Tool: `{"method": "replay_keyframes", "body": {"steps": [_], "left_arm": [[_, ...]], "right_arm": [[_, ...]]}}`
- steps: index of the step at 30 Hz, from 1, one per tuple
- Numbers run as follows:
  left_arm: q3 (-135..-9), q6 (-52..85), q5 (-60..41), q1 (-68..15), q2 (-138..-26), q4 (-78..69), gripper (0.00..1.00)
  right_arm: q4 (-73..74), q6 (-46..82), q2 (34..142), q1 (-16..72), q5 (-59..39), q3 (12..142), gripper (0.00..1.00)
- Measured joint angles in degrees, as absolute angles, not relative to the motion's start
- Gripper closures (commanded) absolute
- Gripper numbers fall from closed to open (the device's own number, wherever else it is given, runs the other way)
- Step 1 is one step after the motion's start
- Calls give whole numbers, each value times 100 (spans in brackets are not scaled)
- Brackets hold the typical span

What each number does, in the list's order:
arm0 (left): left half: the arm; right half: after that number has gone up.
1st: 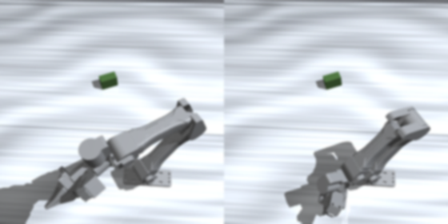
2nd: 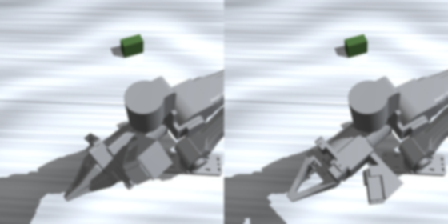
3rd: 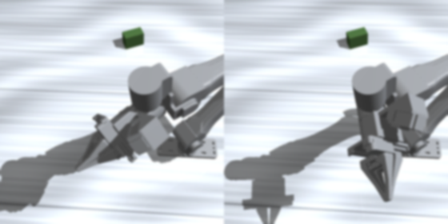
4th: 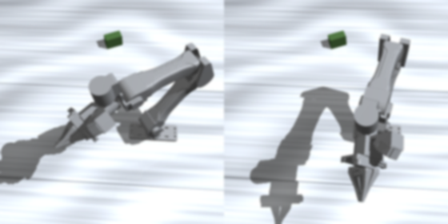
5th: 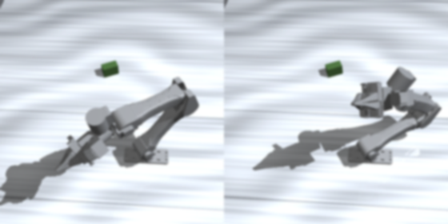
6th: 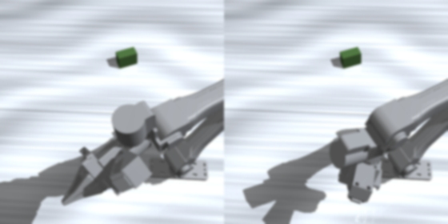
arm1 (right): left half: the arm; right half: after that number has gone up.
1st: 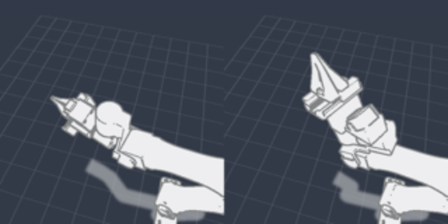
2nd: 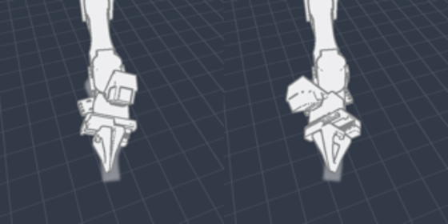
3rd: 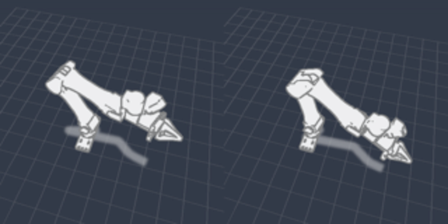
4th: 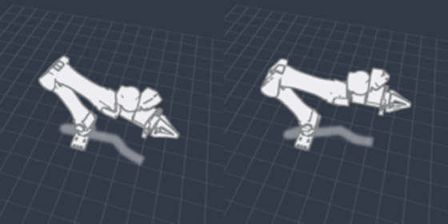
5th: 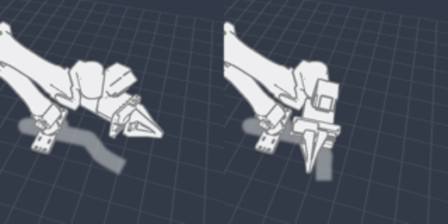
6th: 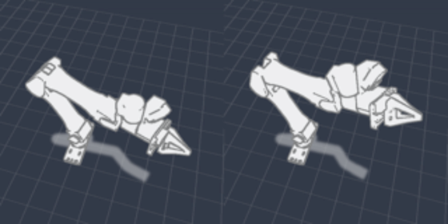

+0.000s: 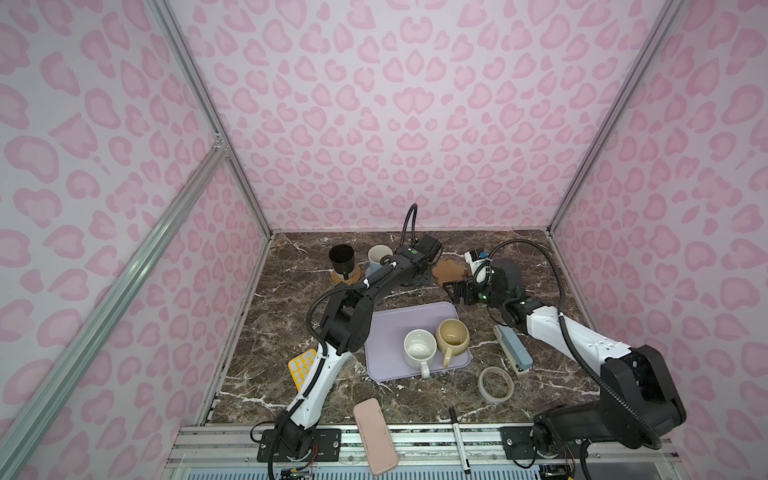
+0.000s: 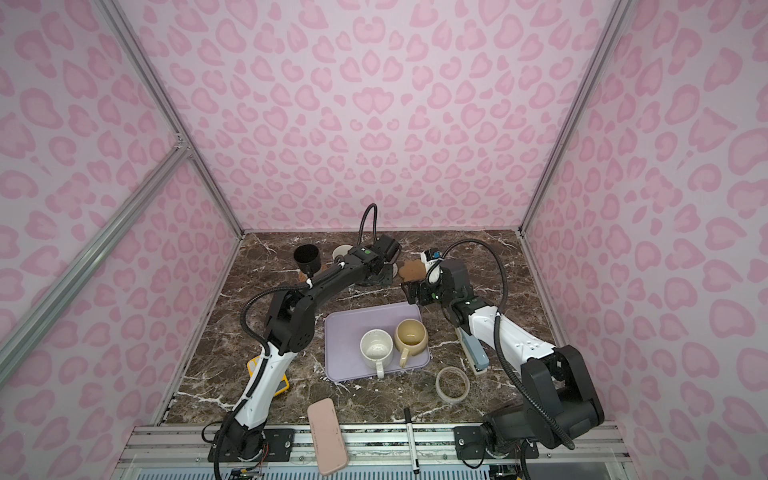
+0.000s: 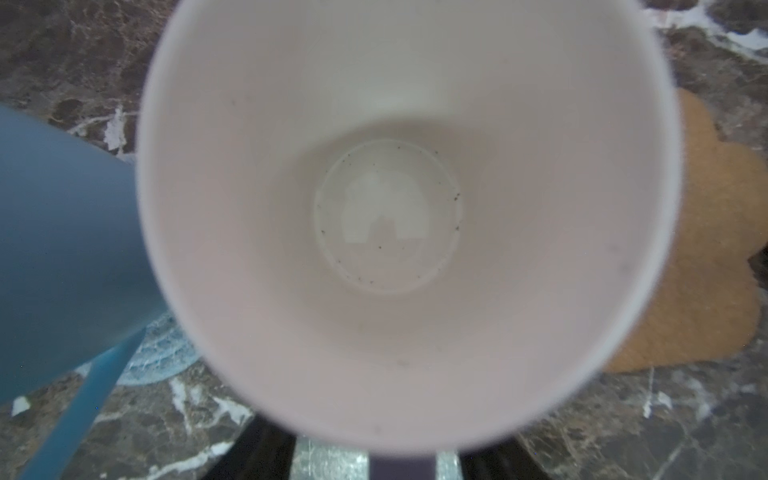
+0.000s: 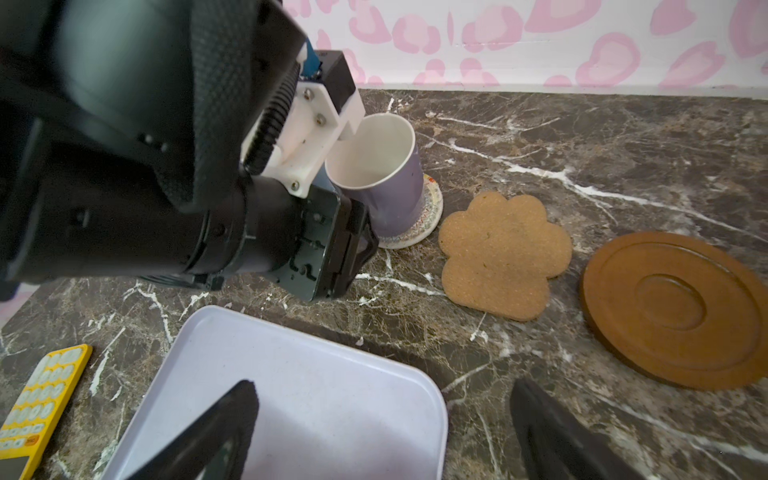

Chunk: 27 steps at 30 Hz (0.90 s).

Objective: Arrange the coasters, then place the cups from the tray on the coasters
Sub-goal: 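Lower the lilac mug onto the multicolour coaster and open left gripper, then withdraw left gripper while right gripper moves over the white speckled mug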

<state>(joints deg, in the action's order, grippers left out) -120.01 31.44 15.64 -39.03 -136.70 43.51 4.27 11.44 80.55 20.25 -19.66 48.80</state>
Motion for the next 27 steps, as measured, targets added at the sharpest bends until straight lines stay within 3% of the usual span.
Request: {"method": "replay_keyframes", "body": {"steps": [3, 10, 16, 27], "left_arm": [[-11395, 3083, 1529, -3970, -13231, 4097, 10], [-9970, 3048, 1483, -4119, -11487, 3524, 0], [-8405, 3194, 1372, -4265, -9205, 2751, 3], [-5719, 3498, 921, -4285, -6838, 2346, 3]], "right_arm": [[344, 1247, 7942, 2025, -2080, 4880, 1], [8, 1332, 7251, 2045, -2121, 4757, 1], [-530, 1415, 6661, 2506, -1844, 4724, 1], [-1734, 1977, 6383, 4097, -427, 4947, 4]]}}
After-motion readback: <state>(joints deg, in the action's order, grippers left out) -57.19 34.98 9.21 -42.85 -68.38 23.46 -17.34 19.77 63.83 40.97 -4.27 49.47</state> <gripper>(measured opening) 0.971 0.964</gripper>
